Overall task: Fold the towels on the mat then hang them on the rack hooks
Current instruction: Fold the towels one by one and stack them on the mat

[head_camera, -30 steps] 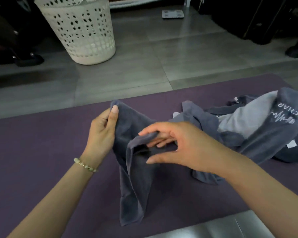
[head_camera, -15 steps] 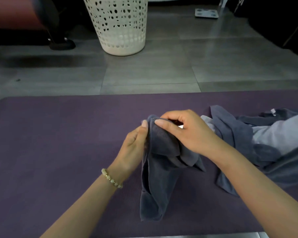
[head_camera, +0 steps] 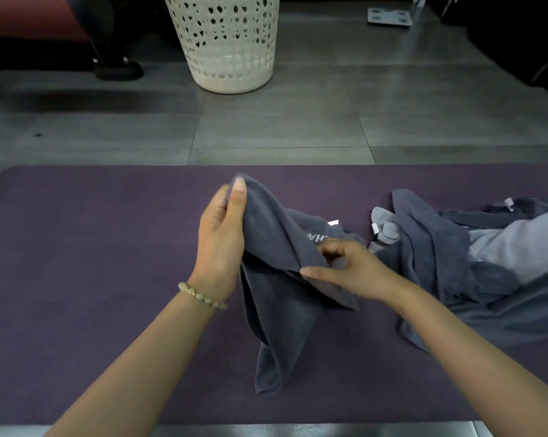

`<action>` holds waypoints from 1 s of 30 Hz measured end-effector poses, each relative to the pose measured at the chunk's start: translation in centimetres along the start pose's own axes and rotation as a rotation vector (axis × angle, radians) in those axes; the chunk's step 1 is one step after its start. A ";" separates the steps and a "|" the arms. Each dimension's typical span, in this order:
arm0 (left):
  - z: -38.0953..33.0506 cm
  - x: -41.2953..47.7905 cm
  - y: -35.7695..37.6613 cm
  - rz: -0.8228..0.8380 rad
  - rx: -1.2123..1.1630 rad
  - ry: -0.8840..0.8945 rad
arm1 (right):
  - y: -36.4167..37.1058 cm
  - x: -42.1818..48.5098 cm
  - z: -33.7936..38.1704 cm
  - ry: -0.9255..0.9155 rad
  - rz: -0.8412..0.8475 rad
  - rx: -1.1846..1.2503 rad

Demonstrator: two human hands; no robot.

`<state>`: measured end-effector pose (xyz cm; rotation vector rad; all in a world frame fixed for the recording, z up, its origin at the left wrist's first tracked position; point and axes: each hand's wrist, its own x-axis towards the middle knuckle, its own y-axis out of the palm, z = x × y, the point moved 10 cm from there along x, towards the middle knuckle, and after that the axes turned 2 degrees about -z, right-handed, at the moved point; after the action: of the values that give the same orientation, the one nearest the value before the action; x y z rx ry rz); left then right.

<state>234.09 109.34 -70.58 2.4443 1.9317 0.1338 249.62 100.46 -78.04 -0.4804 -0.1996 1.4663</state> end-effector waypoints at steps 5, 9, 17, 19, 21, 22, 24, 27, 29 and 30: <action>4.2 1.2 -3.1 -0.197 -0.197 -0.252 | 1.4 0.3 -3.1 0.116 0.031 0.285; 7.6 1.4 -7.2 -0.221 0.414 -0.108 | -0.3 0.5 -7.6 0.200 -0.245 0.299; 21.4 -3.4 -6.7 0.357 0.899 -0.428 | 0.5 -2.9 -16.8 0.457 -0.247 0.041; 21.0 -2.4 -5.4 0.352 0.927 -0.386 | 0.3 -3.8 -18.1 0.493 -0.231 0.020; 20.6 -1.4 -4.2 0.344 0.884 -0.389 | 0.1 -4.4 -19.1 0.511 -0.224 0.002; 20.6 -1.1 -3.3 0.364 0.827 -0.392 | 0.1 -4.5 -19.4 0.516 -0.212 -0.004; 20.5 -1.0 -1.4 0.404 0.722 -0.429 | 0.6 -4.6 -20.1 0.516 -0.148 -0.027; 20.9 -0.6 -0.1 0.395 0.664 -0.500 | 1.6 -4.7 -20.4 0.532 -0.048 -0.061; 21.5 -0.5 0.4 0.422 0.702 -0.519 | 1.8 -4.5 -20.2 0.513 -0.036 -0.085; 21.8 -0.6 0.5 0.446 0.739 -0.528 | 1.8 -4.3 -20.0 0.483 -0.032 -0.135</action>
<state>236.27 109.43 -92.29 2.8371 1.3176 -1.2855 255.84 92.51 -95.93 -0.9205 0.0787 1.2695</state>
